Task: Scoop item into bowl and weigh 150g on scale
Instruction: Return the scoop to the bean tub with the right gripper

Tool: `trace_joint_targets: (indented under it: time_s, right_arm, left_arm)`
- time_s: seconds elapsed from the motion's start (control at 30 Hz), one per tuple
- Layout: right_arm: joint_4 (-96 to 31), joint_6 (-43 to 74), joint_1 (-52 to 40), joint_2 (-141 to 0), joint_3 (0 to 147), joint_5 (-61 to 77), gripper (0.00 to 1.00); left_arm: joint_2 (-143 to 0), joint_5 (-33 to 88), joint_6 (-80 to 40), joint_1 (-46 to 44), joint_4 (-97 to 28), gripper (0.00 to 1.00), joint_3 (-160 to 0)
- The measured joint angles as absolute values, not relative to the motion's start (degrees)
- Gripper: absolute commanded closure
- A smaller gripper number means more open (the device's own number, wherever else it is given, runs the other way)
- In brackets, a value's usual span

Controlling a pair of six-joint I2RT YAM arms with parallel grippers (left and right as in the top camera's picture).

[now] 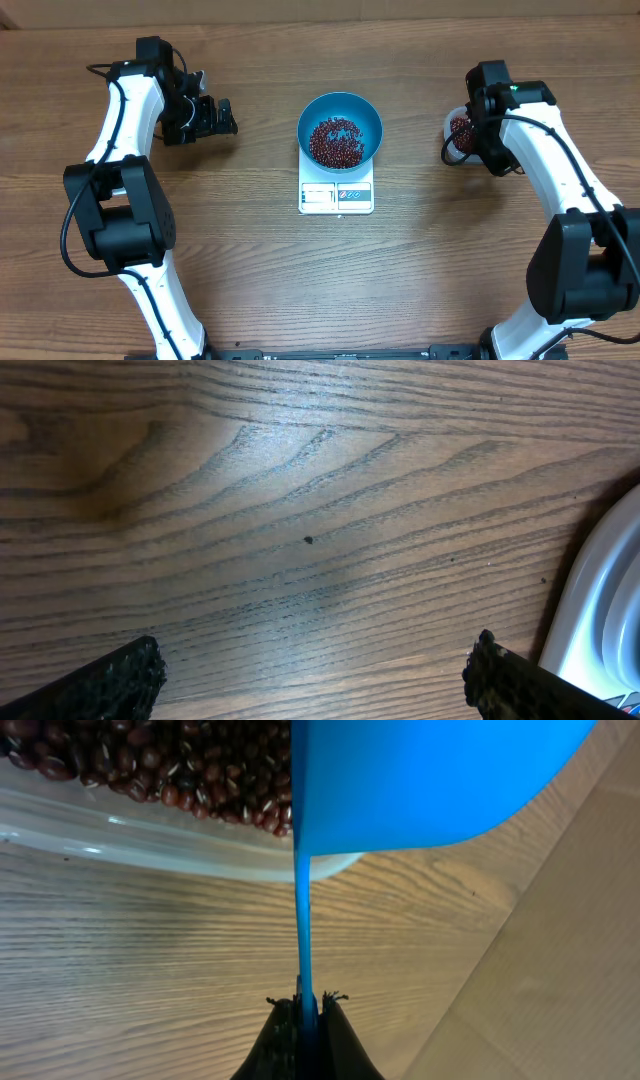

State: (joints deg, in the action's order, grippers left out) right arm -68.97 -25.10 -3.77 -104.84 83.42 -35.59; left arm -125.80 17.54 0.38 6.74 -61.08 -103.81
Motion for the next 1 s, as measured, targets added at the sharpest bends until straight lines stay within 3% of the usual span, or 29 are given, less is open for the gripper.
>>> trace_joint_targets:
  time_s: [0.37, 0.93, 1.0]
  right_arm:
    - [-64.0, -35.6, 2.6, -104.8, 82.2, -34.1, 0.96]
    - [-57.7, -56.3, 2.6, -104.8, 82.1, -34.9, 0.96]
    - [-58.2, -56.8, 2.5, -104.8, 82.1, -34.3, 0.93]
  left_arm:
    - [-125.8, 17.5, 0.4, 6.7, -61.1, 0.00, -103.8]
    - [-125.8, 17.5, 0.4, 6.7, -61.1, 0.01, -103.8]
    - [-125.8, 17.5, 0.4, 6.7, -61.1, 0.00, -103.8]
